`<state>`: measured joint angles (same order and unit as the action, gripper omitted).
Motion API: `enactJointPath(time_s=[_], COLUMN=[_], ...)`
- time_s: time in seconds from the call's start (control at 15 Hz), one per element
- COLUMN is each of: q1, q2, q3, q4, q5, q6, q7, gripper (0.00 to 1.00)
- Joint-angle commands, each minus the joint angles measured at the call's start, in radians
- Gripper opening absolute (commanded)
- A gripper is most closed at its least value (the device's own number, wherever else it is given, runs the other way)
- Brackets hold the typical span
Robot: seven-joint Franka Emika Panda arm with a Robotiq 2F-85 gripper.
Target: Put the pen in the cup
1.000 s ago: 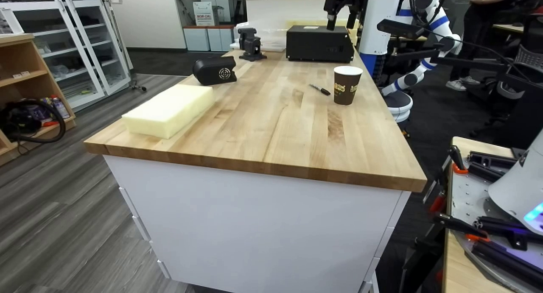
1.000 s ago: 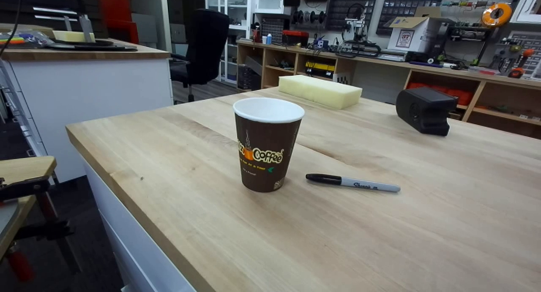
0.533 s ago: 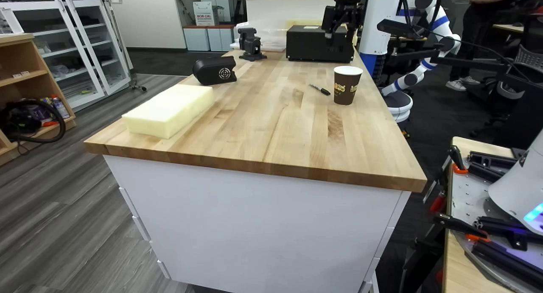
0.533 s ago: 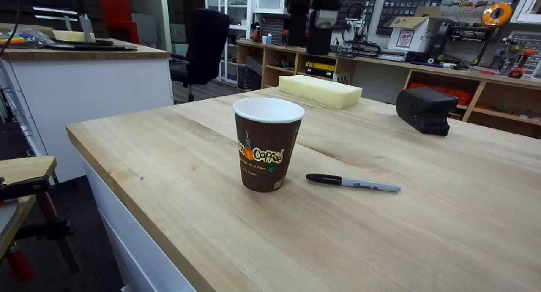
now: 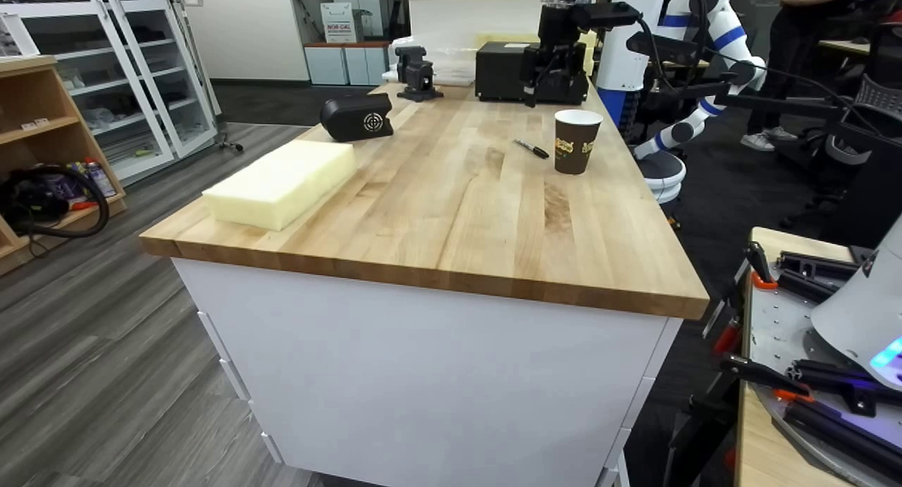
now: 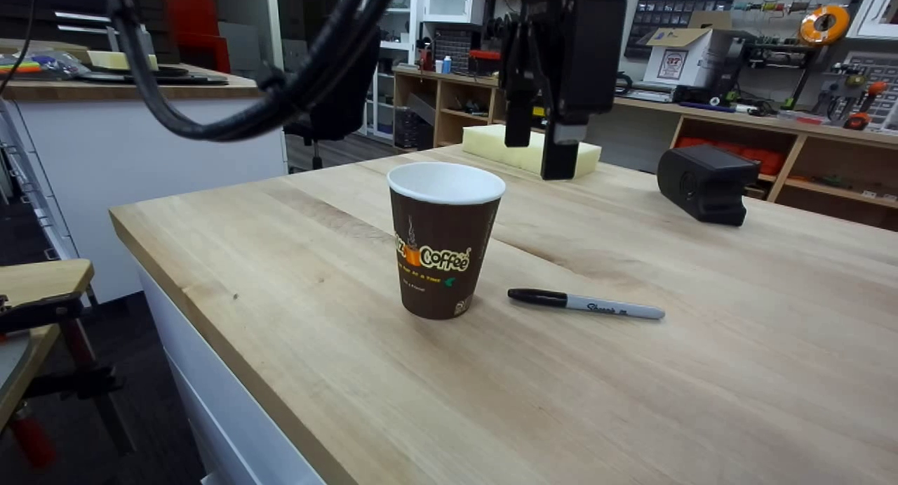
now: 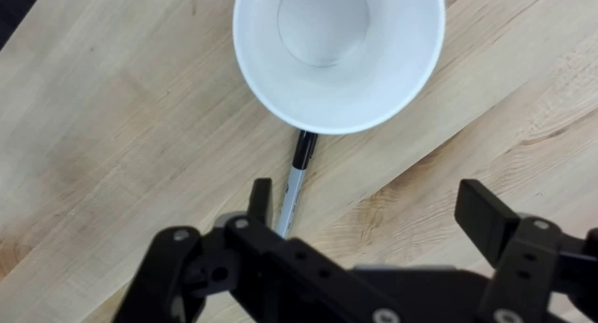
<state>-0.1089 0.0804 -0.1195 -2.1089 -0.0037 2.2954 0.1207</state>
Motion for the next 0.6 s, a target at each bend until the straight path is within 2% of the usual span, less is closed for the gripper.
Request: enactJointPath(time_s=[0.0,0.53], q1=[-0.005,-0.014], q2=[0.030,0.097], q3=[-0.012,-0.046], q4=[-0.003,-0.010], q5=[-0.033,-0.033], q6=[0.075,0.175], q7=[0.033,0.037], gripper=[1.00,1.00])
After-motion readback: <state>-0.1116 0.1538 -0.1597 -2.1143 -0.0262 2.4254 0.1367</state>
